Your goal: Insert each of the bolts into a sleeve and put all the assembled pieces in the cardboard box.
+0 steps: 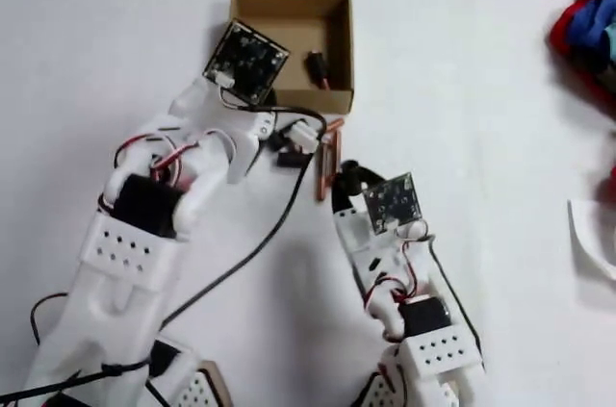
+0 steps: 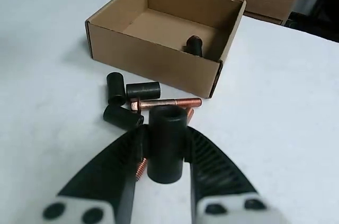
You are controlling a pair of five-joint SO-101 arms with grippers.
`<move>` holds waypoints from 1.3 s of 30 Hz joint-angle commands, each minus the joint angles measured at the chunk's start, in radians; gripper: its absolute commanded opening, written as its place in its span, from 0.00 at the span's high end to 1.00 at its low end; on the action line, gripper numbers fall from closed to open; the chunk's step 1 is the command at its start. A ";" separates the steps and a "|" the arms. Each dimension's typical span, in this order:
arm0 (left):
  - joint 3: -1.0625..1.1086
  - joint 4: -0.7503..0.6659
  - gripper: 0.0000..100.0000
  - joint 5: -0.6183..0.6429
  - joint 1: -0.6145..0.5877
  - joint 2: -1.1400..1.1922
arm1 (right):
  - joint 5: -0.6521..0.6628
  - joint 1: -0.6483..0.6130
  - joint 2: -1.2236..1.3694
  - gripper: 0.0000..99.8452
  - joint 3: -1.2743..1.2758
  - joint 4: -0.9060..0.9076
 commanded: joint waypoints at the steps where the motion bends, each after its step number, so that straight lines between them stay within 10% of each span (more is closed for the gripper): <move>1: -0.007 -0.020 0.97 -0.063 0.005 -0.043 | 0.009 -0.042 -0.028 0.98 -0.005 -0.030; 18: 0.038 -0.017 0.97 -0.196 0.009 -0.041 | 0.000 -0.099 -0.028 0.98 0.014 -0.062; 26: 0.208 -0.407 0.97 0.308 -0.037 -0.015 | -0.229 0.058 -0.028 0.98 0.040 -0.214; 39: 0.081 -0.470 0.97 0.342 0.011 0.158 | -0.025 0.065 -0.022 0.98 0.040 -0.441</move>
